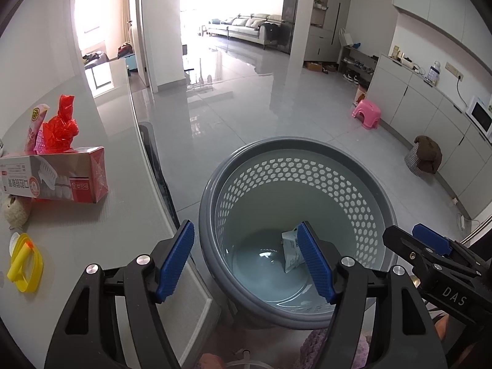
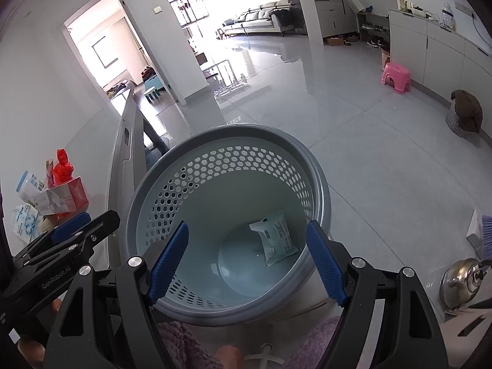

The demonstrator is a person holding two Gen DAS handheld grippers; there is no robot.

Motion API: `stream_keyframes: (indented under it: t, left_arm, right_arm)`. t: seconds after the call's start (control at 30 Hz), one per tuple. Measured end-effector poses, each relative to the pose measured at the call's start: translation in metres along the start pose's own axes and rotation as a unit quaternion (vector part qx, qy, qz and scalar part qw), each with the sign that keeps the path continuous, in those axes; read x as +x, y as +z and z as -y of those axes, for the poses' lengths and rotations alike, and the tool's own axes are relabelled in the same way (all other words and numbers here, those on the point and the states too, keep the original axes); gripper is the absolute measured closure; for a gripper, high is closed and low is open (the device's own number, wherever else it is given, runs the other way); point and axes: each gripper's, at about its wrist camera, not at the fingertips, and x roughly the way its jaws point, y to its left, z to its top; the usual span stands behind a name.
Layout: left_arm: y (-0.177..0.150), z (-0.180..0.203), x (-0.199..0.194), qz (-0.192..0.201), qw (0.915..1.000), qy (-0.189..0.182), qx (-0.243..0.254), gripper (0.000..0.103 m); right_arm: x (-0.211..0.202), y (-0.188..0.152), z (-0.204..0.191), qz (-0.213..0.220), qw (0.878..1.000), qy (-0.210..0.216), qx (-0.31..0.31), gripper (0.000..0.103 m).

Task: Collect trash
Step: 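Move both tools back from the wastebasket toward the table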

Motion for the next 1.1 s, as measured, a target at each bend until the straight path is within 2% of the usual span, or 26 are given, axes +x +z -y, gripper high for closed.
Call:
stream_keyframes:
  t: [0.57,0.87,1.1]
  left_arm:
    - [-0.011,-0.038,-0.017,0.012,0.9991,0.027,-0.031,0.033]
    - [-0.022,-0.08,-0.036,0.017,0.9961,0.063,-0.06,0.032]
    - [-0.032,-0.121,-0.064,0.036,0.9909,0.095,-0.089,0.032]
  right_arm:
    - [-0.002,-0.008,-0.034,0.001,0.999,0.019,-0.029,0.028]
    - [0.004,-0.01,-0.067,-0.002,0.998,0.048,-0.052,0.028]
    - [0.006,-0.007,-0.11,0.002,0.993,0.08,-0.089,0.028]
